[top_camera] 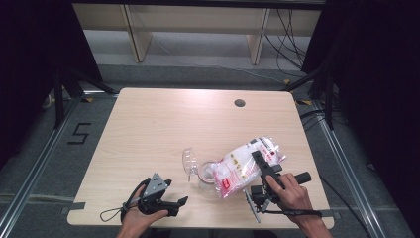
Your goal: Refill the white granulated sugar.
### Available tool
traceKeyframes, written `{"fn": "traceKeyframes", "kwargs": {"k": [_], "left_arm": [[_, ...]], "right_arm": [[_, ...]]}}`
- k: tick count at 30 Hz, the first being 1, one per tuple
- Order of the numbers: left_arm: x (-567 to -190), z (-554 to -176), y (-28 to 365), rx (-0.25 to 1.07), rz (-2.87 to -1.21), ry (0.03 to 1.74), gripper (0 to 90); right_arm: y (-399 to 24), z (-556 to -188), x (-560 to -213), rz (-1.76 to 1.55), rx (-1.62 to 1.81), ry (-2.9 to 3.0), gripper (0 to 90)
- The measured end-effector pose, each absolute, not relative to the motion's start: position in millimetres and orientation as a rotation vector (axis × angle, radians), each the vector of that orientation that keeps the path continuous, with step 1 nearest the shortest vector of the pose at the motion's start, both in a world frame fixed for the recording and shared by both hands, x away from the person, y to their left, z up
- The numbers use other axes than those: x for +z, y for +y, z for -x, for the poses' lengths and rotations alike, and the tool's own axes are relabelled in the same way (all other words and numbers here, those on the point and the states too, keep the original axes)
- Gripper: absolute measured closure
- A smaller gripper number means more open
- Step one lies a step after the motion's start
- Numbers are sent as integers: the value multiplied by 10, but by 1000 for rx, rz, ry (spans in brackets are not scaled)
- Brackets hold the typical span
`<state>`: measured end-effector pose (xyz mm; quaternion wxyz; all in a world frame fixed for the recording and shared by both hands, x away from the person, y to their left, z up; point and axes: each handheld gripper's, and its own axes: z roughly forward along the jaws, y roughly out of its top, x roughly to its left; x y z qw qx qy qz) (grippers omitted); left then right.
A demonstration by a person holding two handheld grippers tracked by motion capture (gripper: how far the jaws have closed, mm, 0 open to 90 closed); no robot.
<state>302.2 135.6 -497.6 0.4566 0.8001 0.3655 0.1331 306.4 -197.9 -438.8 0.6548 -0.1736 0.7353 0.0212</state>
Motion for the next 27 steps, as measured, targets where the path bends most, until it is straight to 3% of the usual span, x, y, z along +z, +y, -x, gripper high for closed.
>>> {"fn": "traceKeyframes", "kwargs": {"k": [27], "left_arm": [[-4966, -3027, 1373, 338, -1995, 879, 179]], "right_arm": [[-1983, -3041, -4397, 398, 23, 1677, 643]]}}
